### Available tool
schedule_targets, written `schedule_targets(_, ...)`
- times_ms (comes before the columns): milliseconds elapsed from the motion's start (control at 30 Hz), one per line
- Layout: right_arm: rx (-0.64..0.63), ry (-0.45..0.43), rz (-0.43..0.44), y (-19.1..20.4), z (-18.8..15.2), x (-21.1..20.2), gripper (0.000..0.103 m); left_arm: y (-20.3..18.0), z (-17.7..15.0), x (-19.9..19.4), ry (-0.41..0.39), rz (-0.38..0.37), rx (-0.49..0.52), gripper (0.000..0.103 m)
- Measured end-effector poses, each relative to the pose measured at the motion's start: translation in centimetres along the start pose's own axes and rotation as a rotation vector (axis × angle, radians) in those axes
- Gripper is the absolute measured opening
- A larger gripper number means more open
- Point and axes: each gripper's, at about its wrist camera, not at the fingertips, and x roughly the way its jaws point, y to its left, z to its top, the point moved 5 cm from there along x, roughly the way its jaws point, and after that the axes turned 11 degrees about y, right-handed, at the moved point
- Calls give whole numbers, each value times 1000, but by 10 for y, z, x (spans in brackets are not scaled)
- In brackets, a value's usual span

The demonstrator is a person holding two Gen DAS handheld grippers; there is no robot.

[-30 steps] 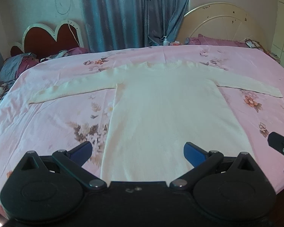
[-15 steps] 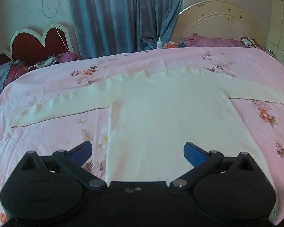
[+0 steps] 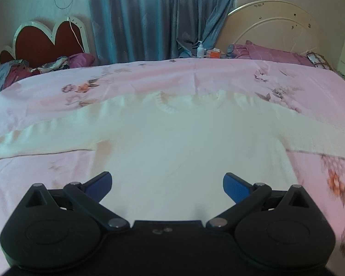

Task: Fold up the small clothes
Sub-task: 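Move the right tool to the sweater's sleeve cuff and grasp it, then lift the sleeve with the right gripper and fold it across the sweater body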

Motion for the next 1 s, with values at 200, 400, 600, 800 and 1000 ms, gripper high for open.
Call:
schedule_targets(200, 73, 50, -44, -68, 20, 52, 102, -36, 16, 36, 26, -4, -12, 102)
schedule_targets(400, 201, 126, -82, -134, 23, 91, 55, -60, 24, 59, 44, 13, 14, 100)
schedule_targets(600, 313, 158, -108, -183, 26, 113, 55, -76, 31, 73, 53, 32, 45, 96)
schedule_targets(800, 382, 114, -108, -205, 39, 126, 55, -78, 34, 81, 67, 45, 55, 91)
schedule_targets(1000, 373, 90, -93, -199, 45, 131, 2, -71, 36, 86, 94, 48, 40, 82)
